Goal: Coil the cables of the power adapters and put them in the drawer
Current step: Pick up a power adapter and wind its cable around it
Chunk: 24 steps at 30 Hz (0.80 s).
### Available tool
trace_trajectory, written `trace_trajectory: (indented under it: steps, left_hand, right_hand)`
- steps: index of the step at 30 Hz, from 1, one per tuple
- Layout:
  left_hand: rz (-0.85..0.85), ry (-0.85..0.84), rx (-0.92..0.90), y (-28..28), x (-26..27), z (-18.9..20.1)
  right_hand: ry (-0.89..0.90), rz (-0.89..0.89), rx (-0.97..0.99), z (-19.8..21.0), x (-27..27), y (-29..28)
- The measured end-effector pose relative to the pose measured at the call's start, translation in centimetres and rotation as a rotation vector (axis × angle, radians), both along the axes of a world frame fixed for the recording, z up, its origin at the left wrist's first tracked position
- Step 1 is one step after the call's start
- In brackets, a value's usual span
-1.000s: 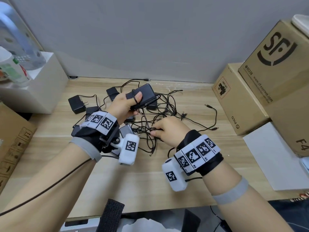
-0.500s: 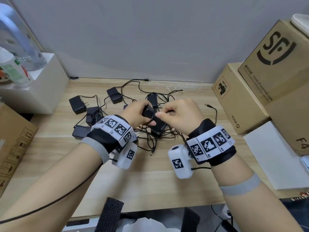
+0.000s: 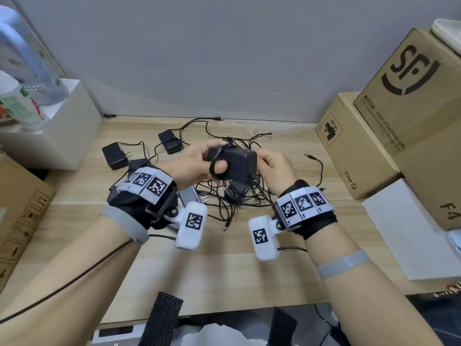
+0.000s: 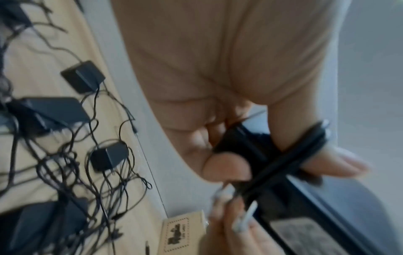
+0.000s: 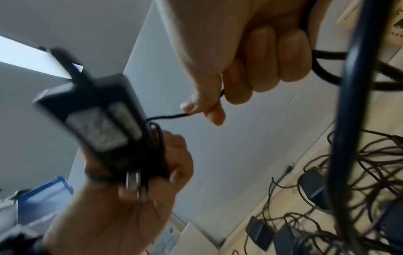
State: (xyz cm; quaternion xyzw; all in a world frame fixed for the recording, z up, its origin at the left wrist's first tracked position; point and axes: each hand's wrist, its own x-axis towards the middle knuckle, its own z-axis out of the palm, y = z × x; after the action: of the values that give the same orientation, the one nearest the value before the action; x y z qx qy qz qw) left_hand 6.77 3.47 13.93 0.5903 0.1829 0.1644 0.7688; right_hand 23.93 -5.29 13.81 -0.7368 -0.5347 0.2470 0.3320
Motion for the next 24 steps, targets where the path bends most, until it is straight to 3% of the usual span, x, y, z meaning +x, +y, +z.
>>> trace_trajectory:
  steps: [4, 9, 19, 24]
  left_hand:
    - [0.216, -0.066, -0.125, -0.6, 1.4, 0.0]
    - [0.418, -0.005, -0.097, -1.1, 2.3, 0.0]
    - [0.542, 0.052, -0.013, -0.9, 2.8, -0.3]
    - [0.548, 0.208, 0.232, -0.5, 2.6, -0.8]
  right_hand:
    - [-0.082, 0.142, -0.176, -0.8, -1.5, 0.4]
    - [-0.011, 0.212, -0.216, -1.2, -2.7, 0.0]
    - [0.196, 0.242, -0.262, -1.5, -3.6, 0.0]
    - [0.066, 0.308, -0.261, -0.4, -3.7, -0.3]
